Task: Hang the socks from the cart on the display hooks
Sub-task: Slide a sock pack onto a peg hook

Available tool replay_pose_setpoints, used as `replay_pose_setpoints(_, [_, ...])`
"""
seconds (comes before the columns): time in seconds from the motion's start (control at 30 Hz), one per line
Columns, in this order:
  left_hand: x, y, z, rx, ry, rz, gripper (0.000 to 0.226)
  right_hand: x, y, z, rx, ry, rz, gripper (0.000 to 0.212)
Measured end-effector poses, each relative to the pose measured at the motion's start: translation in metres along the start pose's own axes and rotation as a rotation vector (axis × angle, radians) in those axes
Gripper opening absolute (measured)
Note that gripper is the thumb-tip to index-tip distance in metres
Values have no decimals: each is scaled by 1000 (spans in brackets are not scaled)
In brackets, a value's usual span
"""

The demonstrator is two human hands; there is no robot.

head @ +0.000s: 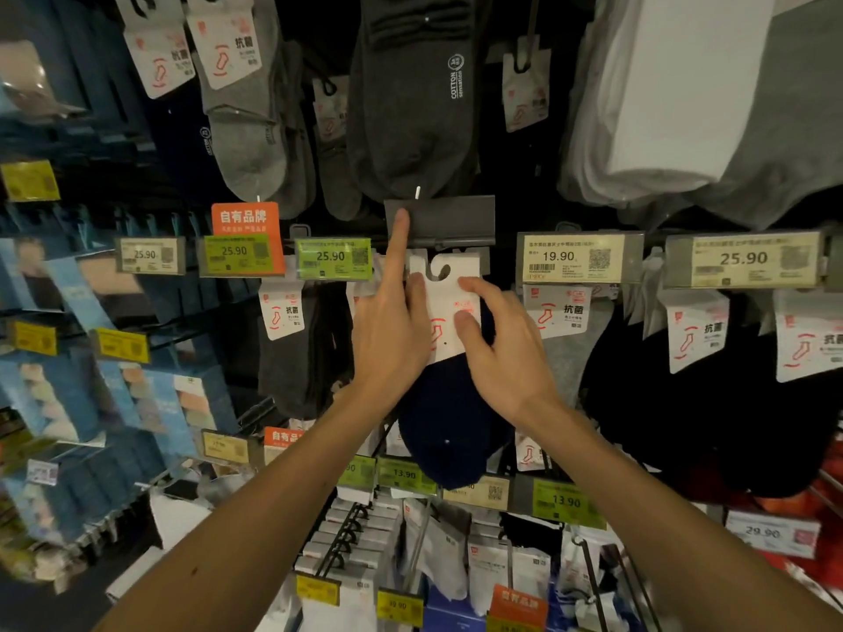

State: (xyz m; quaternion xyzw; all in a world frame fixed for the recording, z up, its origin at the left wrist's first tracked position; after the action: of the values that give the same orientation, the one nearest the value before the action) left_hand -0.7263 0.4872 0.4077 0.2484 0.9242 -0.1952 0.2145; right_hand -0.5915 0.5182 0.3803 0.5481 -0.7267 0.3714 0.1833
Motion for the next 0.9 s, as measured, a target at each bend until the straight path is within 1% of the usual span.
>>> replay_pose_setpoints(0.13, [3, 0, 2, -4, 0, -102, 62, -2, 4, -3, 94, -15, 41, 41])
replay_pose_setpoints(0.2, [4, 1, 4, -18, 1, -161, 63, -6, 7, -2, 112, -15, 62, 42])
replay_pose_setpoints(0.27, [6, 2, 9, -44, -26, -156, 64, -8, 9, 3, 106, -31, 95, 44])
replay_pose_setpoints(0.33, [14, 4, 18, -71, -84, -50, 68, -11, 6, 10, 4, -71, 150, 50])
replay_pose_setpoints(0.4, [27, 5, 34, -108, -153, 91, 73, -23, 2, 20, -116, -34, 160, 66])
replay_pose_setpoints(0.43, [33, 8, 42, -105, -197, 147, 75, -32, 4, 24, -120, 31, 117, 75])
replay_pose_setpoints(0.5, [40, 17, 58, -55, -288, 251, 79, -48, 14, 29, -55, 154, -11, 87])
replay_pose_setpoints(0.53, [42, 22, 64, -30, -344, 299, 81, -53, 20, 29, -20, 185, -62, 92])
replay_pose_setpoints(0.6, [48, 31, 69, 28, -440, 357, 85, -57, 30, 28, 22, 216, -122, 103])
replay_pose_setpoints(0.7, [61, 40, 64, 109, -473, 410, 91, -63, 39, 21, 7, 236, -163, 118])
replay_pose_setpoints(0.77, [69, 47, 60, 173, -467, 416, 87, -67, 42, 15, -3, 243, -196, 119])
replay_pose_setpoints(0.83, [73, 55, 57, 229, -456, 406, 80, -72, 43, 9, -1, 266, -213, 110])
replay_pose_setpoints(0.9, [75, 61, 53, 265, -439, 403, 78, -76, 45, 3, 1, 284, -204, 101])
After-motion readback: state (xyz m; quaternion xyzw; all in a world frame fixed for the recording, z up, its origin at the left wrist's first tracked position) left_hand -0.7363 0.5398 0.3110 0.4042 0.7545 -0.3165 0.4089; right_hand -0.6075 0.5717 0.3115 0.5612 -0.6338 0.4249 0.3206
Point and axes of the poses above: each hand's wrist, its own z-axis away from the middle knuckle, its own y-axis out of the palm, x = y × z, the point moved 7 cm from there along -z, towards the middle knuckle, and after that the axes turned 4 degrees about -x, right-handed, at the moved point
